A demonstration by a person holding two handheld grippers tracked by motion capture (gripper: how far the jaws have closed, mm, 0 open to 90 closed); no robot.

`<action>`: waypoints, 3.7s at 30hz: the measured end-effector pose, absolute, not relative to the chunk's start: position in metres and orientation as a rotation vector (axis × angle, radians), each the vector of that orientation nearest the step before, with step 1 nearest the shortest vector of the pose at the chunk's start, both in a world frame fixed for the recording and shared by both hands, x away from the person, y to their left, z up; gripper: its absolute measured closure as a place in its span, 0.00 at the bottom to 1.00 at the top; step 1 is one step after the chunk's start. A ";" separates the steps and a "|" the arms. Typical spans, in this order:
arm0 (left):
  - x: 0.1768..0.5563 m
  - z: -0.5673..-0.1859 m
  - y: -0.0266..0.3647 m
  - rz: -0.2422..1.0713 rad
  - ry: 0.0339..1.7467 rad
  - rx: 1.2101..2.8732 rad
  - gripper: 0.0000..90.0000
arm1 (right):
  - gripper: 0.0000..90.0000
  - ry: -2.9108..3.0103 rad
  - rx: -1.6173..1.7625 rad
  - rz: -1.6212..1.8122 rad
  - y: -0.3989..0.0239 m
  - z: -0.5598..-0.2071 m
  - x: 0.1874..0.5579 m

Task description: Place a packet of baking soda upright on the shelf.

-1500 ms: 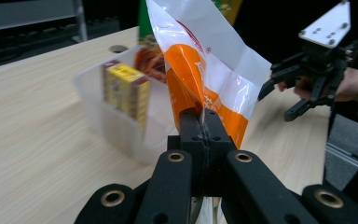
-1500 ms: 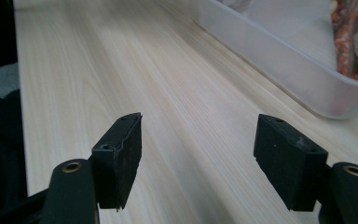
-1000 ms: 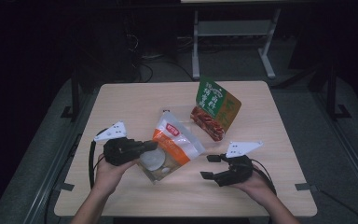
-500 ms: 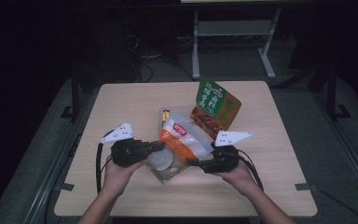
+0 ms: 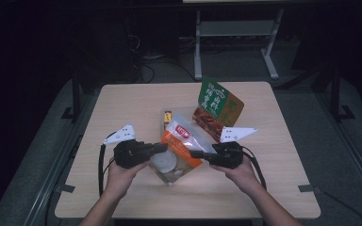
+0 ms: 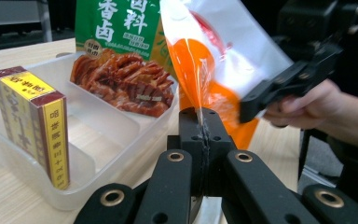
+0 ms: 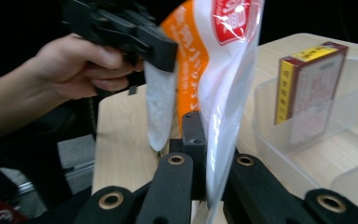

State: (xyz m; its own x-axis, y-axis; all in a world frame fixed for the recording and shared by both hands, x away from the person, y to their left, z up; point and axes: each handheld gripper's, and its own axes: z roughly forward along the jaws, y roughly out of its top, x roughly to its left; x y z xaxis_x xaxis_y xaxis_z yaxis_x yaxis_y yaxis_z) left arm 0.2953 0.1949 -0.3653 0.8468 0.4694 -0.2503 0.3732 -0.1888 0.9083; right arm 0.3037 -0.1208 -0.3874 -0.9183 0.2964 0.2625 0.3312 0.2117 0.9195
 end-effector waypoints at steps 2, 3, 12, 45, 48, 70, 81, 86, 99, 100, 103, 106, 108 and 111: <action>0.297 -0.367 0.194 0.088 0.635 1.817 0.99 | 1.00 -2.419 -0.586 -1.846 -0.121 -0.384 0.302; 0.298 -0.368 0.193 0.088 0.636 1.825 0.99 | 1.00 -2.427 -0.574 -1.839 -0.121 -0.382 0.301; 0.299 -0.373 0.184 0.179 0.644 1.918 0.70 | 1.00 -2.358 -0.477 -1.823 -0.119 -0.377 0.297; 0.284 -0.436 0.221 0.110 0.654 2.150 0.19 | 1.00 -2.436 -0.496 -1.855 -0.131 -0.353 0.303; 0.283 -0.438 0.221 0.093 0.668 2.146 0.18 | 1.00 -2.446 -0.513 -1.864 -0.131 -0.348 0.309; 0.283 -0.443 0.217 0.087 0.655 2.177 0.18 | 1.00 -2.486 -0.641 -1.918 -0.125 -0.325 0.354; 0.283 -0.444 0.217 0.082 0.646 2.189 0.18 | 1.00 -2.507 -0.733 -1.928 -0.121 -0.319 0.378; 0.283 -0.445 0.216 0.079 0.645 2.192 0.18 | 1.00 -2.517 -0.772 -1.917 -0.118 -0.320 0.387; 0.283 -0.444 0.217 0.080 0.639 2.200 0.18 | 1.00 -2.547 -0.867 -1.904 -0.108 -0.322 0.409; 0.283 -0.444 0.217 0.079 0.640 2.200 0.18 | 1.00 -2.543 -0.874 -1.906 -0.107 -0.322 0.410; 0.283 -0.445 0.216 0.076 0.641 2.205 0.18 | 1.00 -2.549 -0.887 -1.906 -0.105 -0.322 0.413; 0.283 -0.445 0.216 0.073 0.639 2.213 0.18 | 1.00 -2.546 -0.901 -1.911 -0.103 -0.322 0.415; 0.283 -0.446 0.215 0.071 0.640 2.213 0.18 | 1.00 -2.543 -0.904 -1.921 -0.102 -0.323 0.417; 0.283 -0.446 0.215 0.067 0.641 2.214 0.18 | 1.00 -2.547 -0.928 -1.919 -0.100 -0.324 0.419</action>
